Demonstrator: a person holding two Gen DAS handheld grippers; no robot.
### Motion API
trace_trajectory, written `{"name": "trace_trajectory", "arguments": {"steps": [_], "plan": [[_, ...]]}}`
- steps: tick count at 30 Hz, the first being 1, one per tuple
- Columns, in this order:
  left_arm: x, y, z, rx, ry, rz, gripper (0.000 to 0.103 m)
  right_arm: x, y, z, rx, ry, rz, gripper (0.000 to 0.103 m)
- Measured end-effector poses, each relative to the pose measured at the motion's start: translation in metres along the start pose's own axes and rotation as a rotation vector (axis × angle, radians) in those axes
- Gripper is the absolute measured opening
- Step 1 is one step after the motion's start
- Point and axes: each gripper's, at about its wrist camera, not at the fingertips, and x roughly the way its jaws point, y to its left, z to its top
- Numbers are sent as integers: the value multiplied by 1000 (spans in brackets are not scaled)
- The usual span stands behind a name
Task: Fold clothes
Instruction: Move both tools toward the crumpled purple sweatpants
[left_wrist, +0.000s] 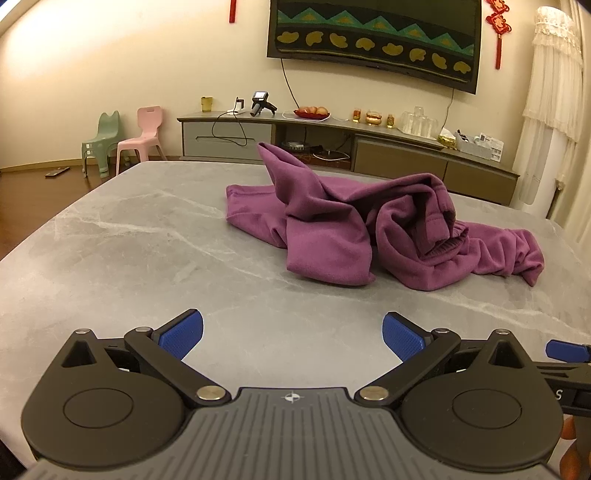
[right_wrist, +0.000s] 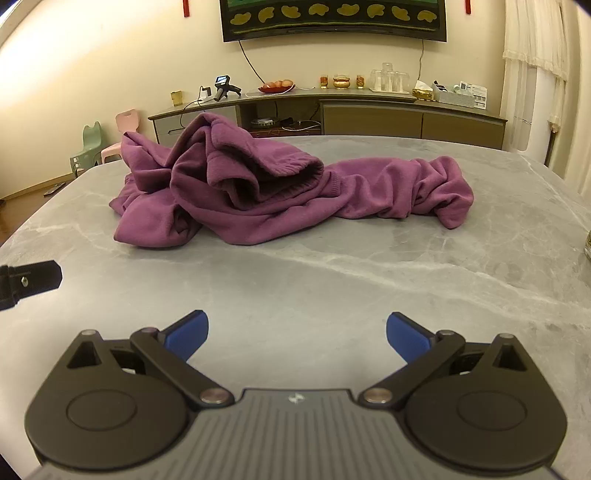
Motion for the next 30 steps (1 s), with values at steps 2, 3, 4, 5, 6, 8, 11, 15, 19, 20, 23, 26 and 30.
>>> {"name": "trace_trajectory", "arguments": {"steps": [2,3,4,5,6,8,11,15,19,20,23,26,30], "plan": [[-1,-1,-2,10,-6,2,102,0,-1,0,1,-1,2,103],[-2,-2,-2,15,-9,3,102,0,-1,0,1,-2,3,103],[-2,-2,-3,20,-11,4,102,0,-2,0,2,-3,4,103],[-3,-3,-4,25,-14,5,102,0,-2,0,2,-4,5,103],[-4,-2,-5,26,-17,4,102,0,-2,0,3,-4,6,103],[-5,0,-6,23,-11,-3,102,0,-3,0,3,-5,6,103],[-1,-4,-4,30,13,-3,102,0,-3,-1,1,-4,-1,103],[-1,-3,-5,9,10,-38,102,-3,-2,0,-2,-2,-8,103],[-4,-5,-5,4,3,-91,102,-4,-4,1,-4,-4,-8,103],[-5,-8,-4,26,15,-102,102,-5,-4,1,-6,-4,-6,103],[-5,-19,-4,117,57,-116,102,-6,-4,2,-14,-1,11,103],[-11,-21,-6,141,41,-138,91,-10,-2,4,-33,-5,43,75],[-10,-19,-8,126,63,-187,29,-12,-3,6,-43,11,42,6]]}}
